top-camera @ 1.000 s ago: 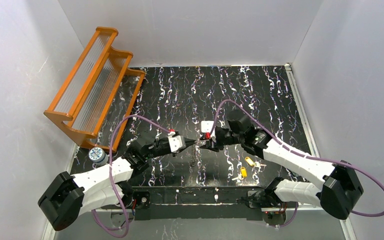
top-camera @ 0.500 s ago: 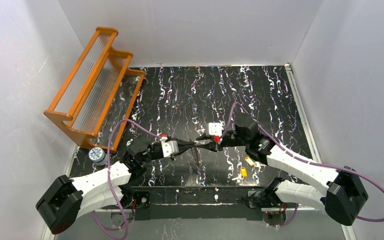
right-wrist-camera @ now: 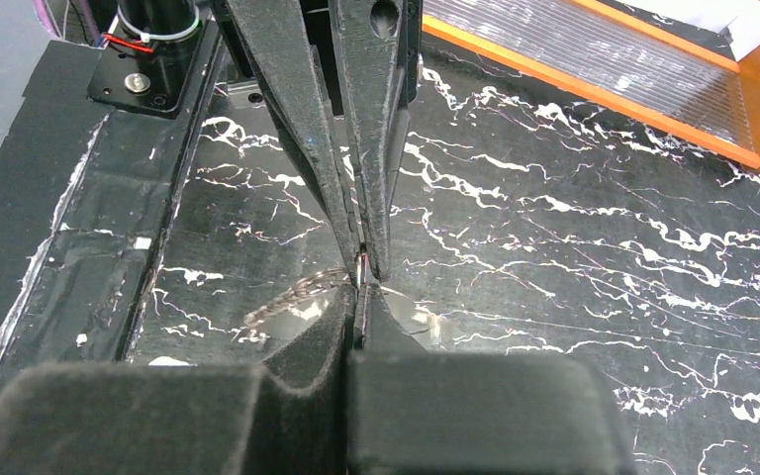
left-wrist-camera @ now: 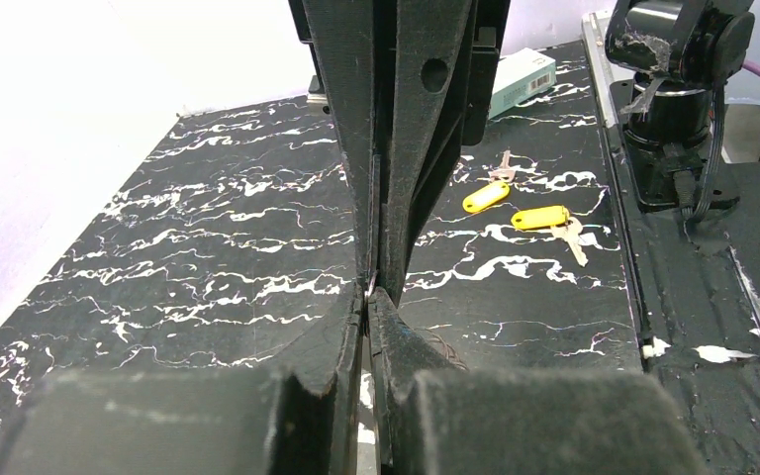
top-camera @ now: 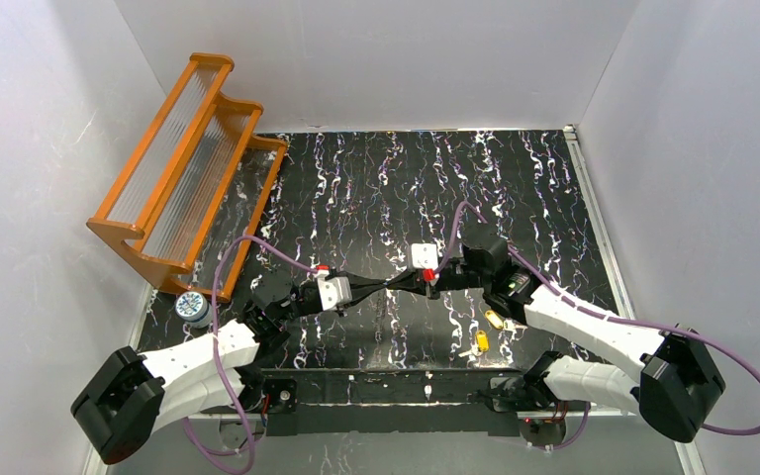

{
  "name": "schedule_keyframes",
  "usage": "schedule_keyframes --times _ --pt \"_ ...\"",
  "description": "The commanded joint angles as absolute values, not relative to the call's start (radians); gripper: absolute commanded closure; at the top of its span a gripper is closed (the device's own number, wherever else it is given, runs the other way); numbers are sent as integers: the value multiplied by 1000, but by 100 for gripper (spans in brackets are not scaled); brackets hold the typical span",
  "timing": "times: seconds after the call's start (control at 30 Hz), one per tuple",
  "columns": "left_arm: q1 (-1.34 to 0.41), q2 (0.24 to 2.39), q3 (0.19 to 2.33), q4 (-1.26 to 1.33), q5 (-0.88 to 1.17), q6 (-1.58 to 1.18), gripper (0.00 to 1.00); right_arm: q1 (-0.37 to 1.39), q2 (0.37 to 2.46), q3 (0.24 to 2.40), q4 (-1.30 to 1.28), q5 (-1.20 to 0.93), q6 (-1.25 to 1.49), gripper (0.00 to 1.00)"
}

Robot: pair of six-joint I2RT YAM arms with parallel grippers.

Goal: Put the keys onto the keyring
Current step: Adjust the keyring.

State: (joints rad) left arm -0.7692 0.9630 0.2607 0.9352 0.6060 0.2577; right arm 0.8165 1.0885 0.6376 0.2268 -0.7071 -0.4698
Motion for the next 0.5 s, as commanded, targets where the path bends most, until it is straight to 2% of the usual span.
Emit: schedule_keyframes --times 0.0,0.03,0.07,0.17,0.2,0.27,0.47 --pt "-776 941 265 988 636 248 100 824 1084 660 261 -704 -476 99" --pt "-776 939 265 988 636 244 99 825 1082 660 261 -693 -473 99" --pt "-777 936 265 988 634 240 91 825 1081 660 261 -677 -469 99" --pt "-777 901 253 988 631 242 53 825 1076 658 256 -632 -463 99" --pt "-777 886 248 988 628 246 47 825 1076 658 255 -622 -462 99" --pt "-776 851 235 988 607 249 37 824 1073 655 255 -591 -457 99" --pt "-777 762 194 980 504 206 24 802 1071 652 252 -524 -427 99"
